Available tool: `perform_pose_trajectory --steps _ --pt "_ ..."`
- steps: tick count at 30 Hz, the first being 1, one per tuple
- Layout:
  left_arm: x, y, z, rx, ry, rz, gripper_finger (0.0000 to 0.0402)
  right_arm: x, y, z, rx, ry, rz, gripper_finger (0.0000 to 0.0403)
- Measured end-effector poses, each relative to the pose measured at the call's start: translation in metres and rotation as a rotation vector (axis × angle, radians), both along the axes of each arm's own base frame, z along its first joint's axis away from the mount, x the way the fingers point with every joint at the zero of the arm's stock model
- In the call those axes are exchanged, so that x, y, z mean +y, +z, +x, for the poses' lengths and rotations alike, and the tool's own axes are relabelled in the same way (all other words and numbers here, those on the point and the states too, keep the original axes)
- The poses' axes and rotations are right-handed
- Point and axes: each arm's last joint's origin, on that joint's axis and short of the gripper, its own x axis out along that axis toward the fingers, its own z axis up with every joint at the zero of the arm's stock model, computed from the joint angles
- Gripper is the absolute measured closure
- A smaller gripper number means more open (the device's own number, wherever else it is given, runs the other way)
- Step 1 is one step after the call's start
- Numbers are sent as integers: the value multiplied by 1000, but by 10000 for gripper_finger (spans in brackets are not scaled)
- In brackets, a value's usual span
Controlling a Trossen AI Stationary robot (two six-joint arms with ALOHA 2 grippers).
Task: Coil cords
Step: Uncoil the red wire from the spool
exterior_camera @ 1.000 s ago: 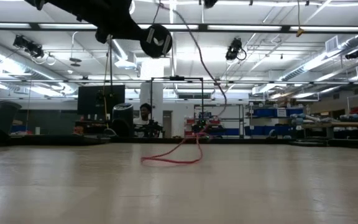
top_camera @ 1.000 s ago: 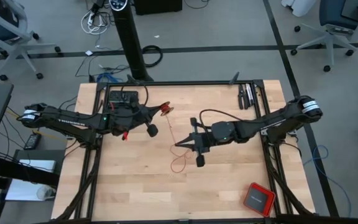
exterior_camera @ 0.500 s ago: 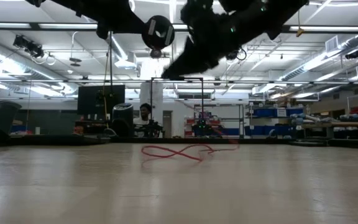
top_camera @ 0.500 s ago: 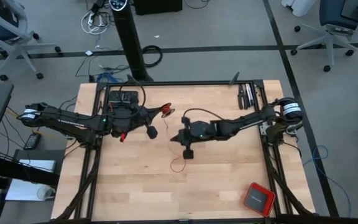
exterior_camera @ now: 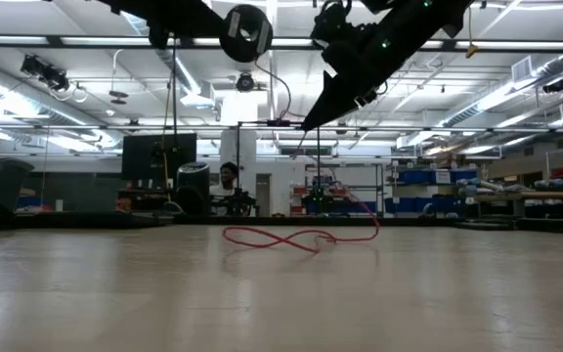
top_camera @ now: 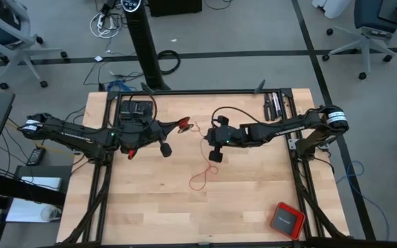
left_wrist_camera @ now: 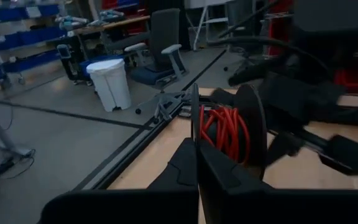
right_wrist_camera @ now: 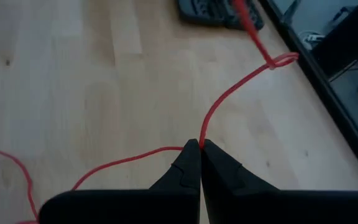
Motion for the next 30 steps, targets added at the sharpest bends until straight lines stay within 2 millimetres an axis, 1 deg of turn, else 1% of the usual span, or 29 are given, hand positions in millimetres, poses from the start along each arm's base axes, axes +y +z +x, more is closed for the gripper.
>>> perform_pose_trajectory --steps 3,5,9,12,15,18,21,24,27,30 --pt "-4 2 -1 8 -98 26 401 0 2 -1 -4 -6 -5 403" --pt "-7 -1 0 43 -162 49 401 -1 1 -3 20 -25 -21 403" --pt "-8 -9 -2 149 -186 92 401 -3 5 -13 63 -102 -58 403" --pt "-5 -17 -4 242 -146 106 401 -4 17 -23 44 -153 -74 403" --pt "0 -24 -7 322 -87 119 401 -2 33 -34 -3 -189 -93 403" --pt "4 -27 -8 351 -62 111 401 4 49 -42 -71 -173 -93 403" --pt "7 -27 -8 348 -46 91 401 16 62 -46 -141 -112 -111 403" --pt "9 -27 -8 346 -34 78 401 33 72 -45 -216 -2 -144 403" --pt "11 -27 -8 340 1 71 401 50 80 -41 -300 167 -159 403" --pt "13 -27 -9 338 89 93 401 67 86 -37 -380 362 -150 403"
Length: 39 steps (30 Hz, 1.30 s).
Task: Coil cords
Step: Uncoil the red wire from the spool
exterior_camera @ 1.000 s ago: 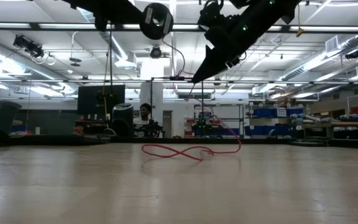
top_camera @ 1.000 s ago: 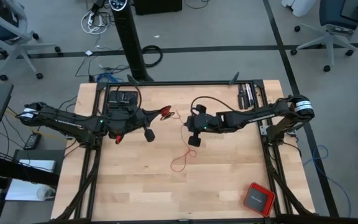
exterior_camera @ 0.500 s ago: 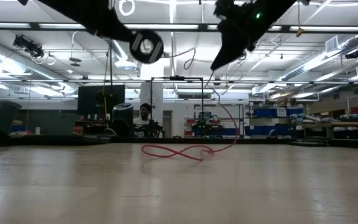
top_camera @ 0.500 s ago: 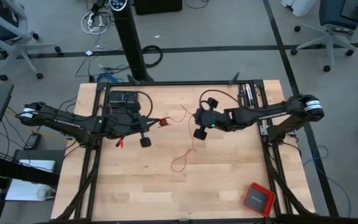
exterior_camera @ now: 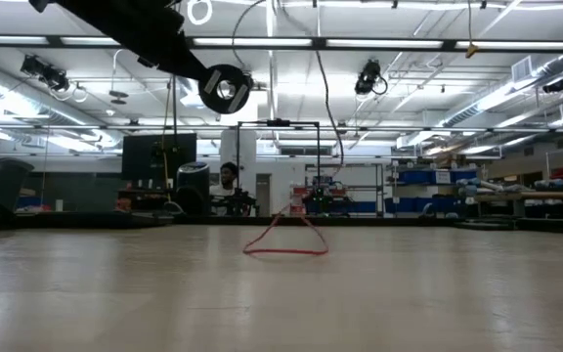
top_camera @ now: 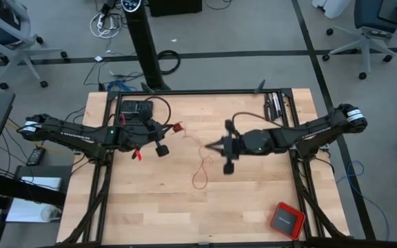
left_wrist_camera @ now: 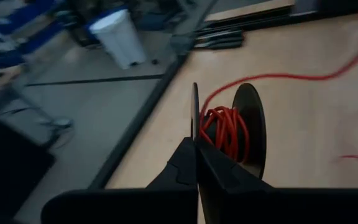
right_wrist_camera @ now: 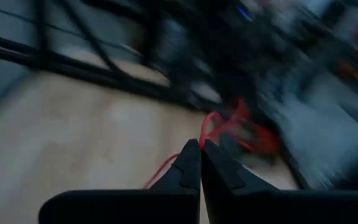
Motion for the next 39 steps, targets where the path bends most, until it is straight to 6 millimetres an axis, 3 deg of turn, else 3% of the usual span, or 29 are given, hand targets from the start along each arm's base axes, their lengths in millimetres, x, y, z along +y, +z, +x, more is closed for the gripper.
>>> perform_pose_trajectory --steps 5,9,17,23,32,39 --pt "2 1 -1 -10 79 35 401 14 6 5 -94 208 17 403" --pt "2 3 0 -39 83 30 401 18 -2 15 -100 312 33 403" --pt "2 9 2 -118 88 11 401 16 -49 53 -51 386 76 403" --pt "1 14 4 -174 87 3 401 -3 -80 67 104 314 217 398" --pt "-7 25 6 -253 11 30 401 -37 -97 62 334 233 463 370" --pt "-20 33 7 -284 -84 92 401 -50 -92 26 636 113 609 337"
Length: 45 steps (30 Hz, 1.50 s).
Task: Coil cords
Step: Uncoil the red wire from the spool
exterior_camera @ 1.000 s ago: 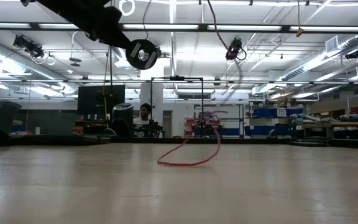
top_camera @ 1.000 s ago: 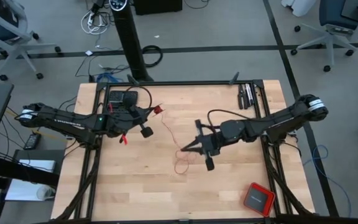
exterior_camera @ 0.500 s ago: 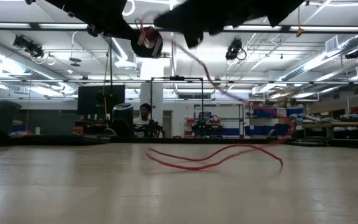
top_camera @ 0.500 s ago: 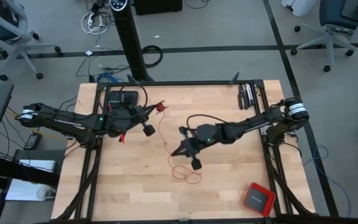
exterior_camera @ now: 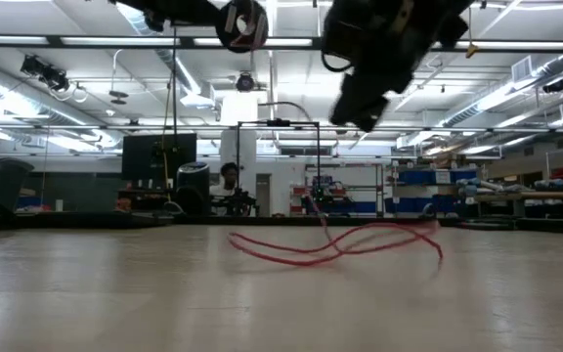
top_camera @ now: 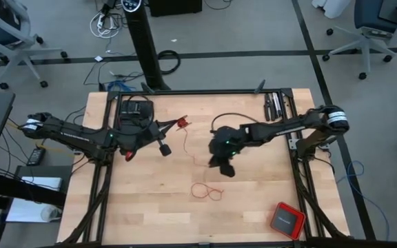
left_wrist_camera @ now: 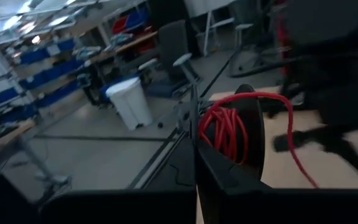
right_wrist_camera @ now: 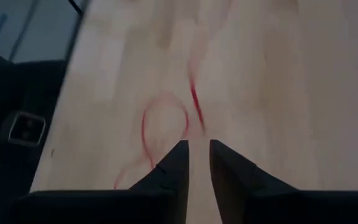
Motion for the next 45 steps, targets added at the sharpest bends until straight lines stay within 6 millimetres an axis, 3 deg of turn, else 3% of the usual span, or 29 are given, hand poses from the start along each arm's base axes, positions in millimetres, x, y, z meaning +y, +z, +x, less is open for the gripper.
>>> perform_pose_trajectory --steps 3,6,9,14,22,29,45 --pt "-3 3 0 -18 -43 12 401 -5 12 -17 62 -45 15 330" --pt "-6 6 1 -48 -117 9 401 -8 32 -28 -4 -124 -61 329" --pt "-8 7 2 -74 -208 27 401 -8 56 -36 -156 -213 -232 333" --pt "-9 -11 -3 -171 -292 47 401 6 84 -39 -464 -265 -411 335" --pt "-6 -27 -12 -266 -295 80 401 17 68 -22 -677 -222 -479 335" --pt "-6 -29 -9 -264 -327 76 401 8 56 -2 -741 -234 -513 338" --pt "-6 -30 -9 -262 -305 51 401 1 64 0 -833 -154 -453 348"
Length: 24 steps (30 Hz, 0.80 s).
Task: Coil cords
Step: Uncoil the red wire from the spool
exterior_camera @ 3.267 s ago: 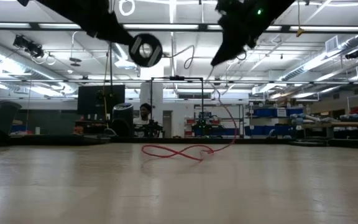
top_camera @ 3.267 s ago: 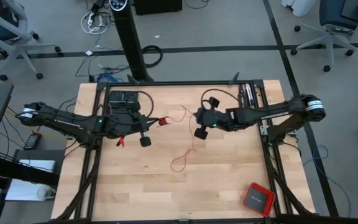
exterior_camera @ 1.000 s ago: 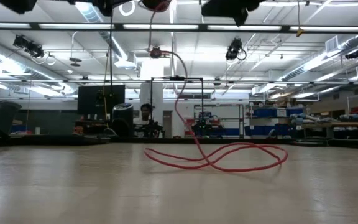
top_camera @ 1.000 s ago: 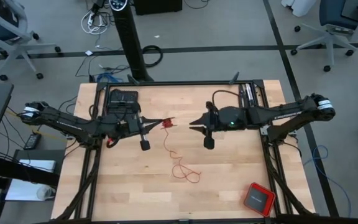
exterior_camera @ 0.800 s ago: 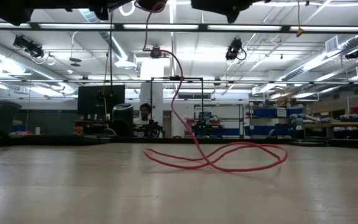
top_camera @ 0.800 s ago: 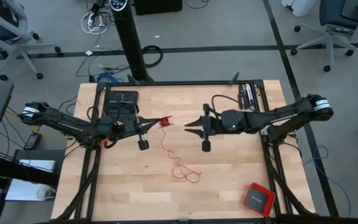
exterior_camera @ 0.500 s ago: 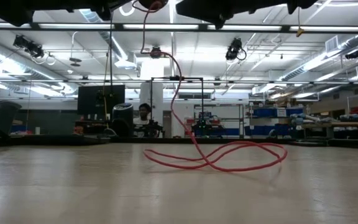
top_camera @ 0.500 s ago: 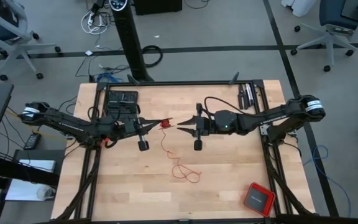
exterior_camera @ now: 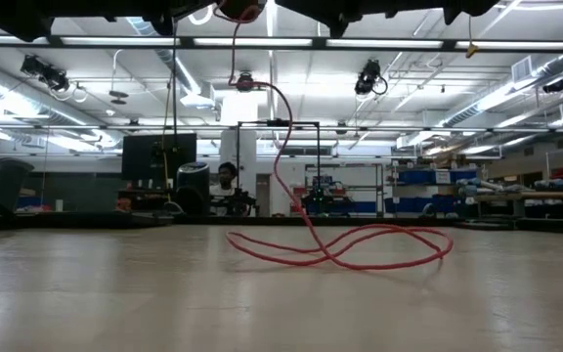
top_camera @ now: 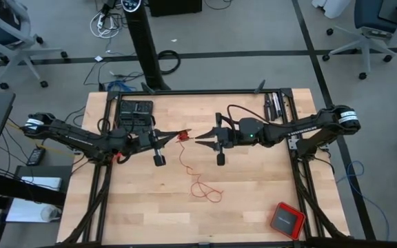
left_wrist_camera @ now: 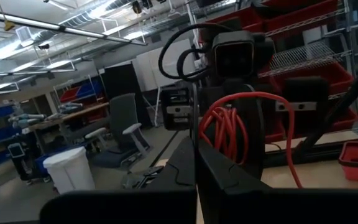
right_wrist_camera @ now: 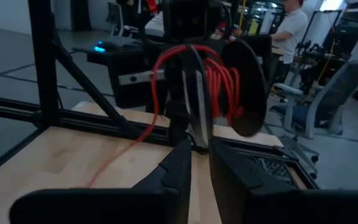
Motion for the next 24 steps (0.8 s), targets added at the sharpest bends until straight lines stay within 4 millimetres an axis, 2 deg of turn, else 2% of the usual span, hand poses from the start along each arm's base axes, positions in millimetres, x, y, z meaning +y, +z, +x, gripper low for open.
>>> perform_pose_trajectory --steps 20,24 --pt "1 -1 0 1 29 -26 401 -2 6 0 -64 -5 -54 351" --pt "1 -2 7 5 40 -38 401 -4 8 0 -79 -12 -55 351"
